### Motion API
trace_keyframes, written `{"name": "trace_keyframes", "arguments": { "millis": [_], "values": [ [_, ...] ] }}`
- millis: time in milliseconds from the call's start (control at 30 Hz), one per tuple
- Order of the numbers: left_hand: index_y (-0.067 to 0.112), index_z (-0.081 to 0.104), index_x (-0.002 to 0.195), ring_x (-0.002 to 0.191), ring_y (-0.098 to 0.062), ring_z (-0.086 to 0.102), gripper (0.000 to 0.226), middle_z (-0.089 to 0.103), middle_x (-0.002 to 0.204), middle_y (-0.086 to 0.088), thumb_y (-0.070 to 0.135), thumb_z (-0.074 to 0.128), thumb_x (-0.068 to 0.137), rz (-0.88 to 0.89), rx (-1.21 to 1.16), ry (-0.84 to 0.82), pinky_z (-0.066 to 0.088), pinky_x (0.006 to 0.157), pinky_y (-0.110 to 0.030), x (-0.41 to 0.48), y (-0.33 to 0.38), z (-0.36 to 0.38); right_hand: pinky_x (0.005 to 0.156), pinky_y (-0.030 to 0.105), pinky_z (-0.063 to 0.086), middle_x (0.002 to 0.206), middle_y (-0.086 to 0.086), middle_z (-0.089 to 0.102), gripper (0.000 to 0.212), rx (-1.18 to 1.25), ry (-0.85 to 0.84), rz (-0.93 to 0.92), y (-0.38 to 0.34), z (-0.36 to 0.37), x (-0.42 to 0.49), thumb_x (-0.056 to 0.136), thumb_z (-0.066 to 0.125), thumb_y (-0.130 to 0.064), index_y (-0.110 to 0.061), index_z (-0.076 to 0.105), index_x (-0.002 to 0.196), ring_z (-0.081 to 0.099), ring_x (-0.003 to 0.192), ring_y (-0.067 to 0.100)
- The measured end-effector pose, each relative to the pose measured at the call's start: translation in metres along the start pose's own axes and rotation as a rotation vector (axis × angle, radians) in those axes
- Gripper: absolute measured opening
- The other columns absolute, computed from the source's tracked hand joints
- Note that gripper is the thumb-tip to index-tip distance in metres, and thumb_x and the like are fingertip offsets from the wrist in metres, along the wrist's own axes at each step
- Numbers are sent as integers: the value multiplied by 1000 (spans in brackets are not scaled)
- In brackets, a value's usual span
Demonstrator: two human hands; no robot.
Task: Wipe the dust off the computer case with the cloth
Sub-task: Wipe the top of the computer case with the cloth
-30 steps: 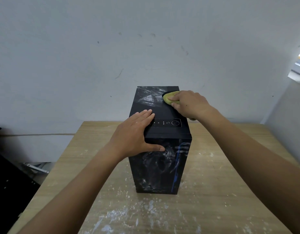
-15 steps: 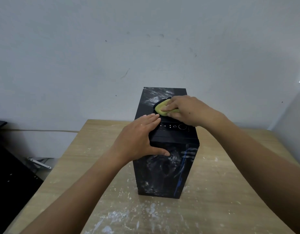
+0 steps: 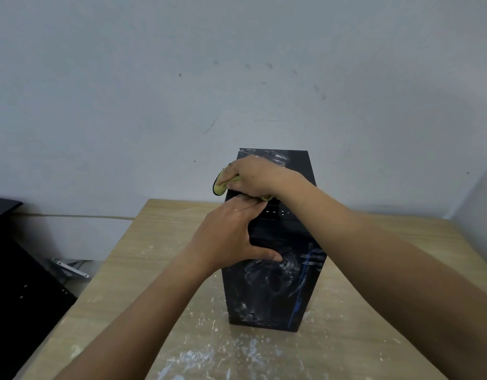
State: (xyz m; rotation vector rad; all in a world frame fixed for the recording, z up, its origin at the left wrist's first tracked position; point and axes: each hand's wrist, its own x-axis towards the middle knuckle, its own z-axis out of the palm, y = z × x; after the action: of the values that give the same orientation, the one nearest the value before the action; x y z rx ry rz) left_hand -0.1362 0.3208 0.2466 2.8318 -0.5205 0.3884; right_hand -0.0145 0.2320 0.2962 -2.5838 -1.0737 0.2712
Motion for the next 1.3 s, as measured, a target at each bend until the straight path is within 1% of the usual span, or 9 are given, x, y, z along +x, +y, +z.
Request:
{"name": "trace_keyframes", "arguments": {
  "millis": [67,133,200,300,433,700,833,1167,1300],
  "values": [
    [17,44,146,137,-11,38,106,48,147,4,81,62,63,3,-10,7,33,110,-26,0,1,-1,83,20,50,117,-16,66,27,29,19,-1,3,3,-1,95,52,-28,-44,68,109,62,97,6],
    [17,45,145,138,-12,38,104,49,147,4,80,62,64,11,-16,14,27,111,-23,-1,2,-2,102,33,42,130,-12,60,28,19,28,13,8,1,-6,96,52,-32,-43,64,117,55,118,14],
    [15,44,146,140,-12,35,106,47,149,2,78,63,64,16,-16,16,18,110,-18,-2,3,-3,107,34,36,136,-9,55,29,-18,30,26,11,-2,-12,97,51,-34,-42,61,123,48,125,15],
    [16,35,151,146,-11,25,109,36,156,3,77,64,65,12,-20,-6,7,111,-17,-2,3,-5,108,37,35,137,-6,54,29,-39,47,37,17,-8,-22,96,53,-36,-42,61,123,46,128,17],
    [22,28,153,146,-3,13,111,23,160,11,76,65,65,7,-34,-34,-12,102,-2,-1,0,-3,109,37,34,137,-5,55,29,-83,52,86,37,-16,-43,95,55,-38,-42,62,123,45,130,18],
    [23,26,154,146,0,13,113,19,160,15,79,62,63,12,-11,-56,-16,99,0,0,0,-1,106,36,38,137,-11,54,25,-44,58,188,73,-31,-103,93,59,-38,-45,64,116,51,122,15],
    [22,27,154,147,0,14,114,20,160,13,80,62,63,12,-8,-37,-9,107,-6,0,-1,0,105,35,38,137,-11,54,25,-50,63,224,78,-34,-119,93,59,-36,-46,64,116,50,122,15],
    [20,24,155,148,-1,10,114,16,162,11,81,59,65,20,19,-47,-6,113,-12,0,-1,1,96,39,45,130,-6,56,27,-155,102,285,66,-28,-109,95,53,-40,-47,61,120,55,112,20],
    [21,20,156,148,1,6,116,12,162,12,84,56,65,19,43,-60,-8,113,-12,1,-2,2,96,40,45,133,-3,54,30,-168,155,340,64,-23,-93,97,49,-40,-46,57,126,53,116,23]
  ]
}}
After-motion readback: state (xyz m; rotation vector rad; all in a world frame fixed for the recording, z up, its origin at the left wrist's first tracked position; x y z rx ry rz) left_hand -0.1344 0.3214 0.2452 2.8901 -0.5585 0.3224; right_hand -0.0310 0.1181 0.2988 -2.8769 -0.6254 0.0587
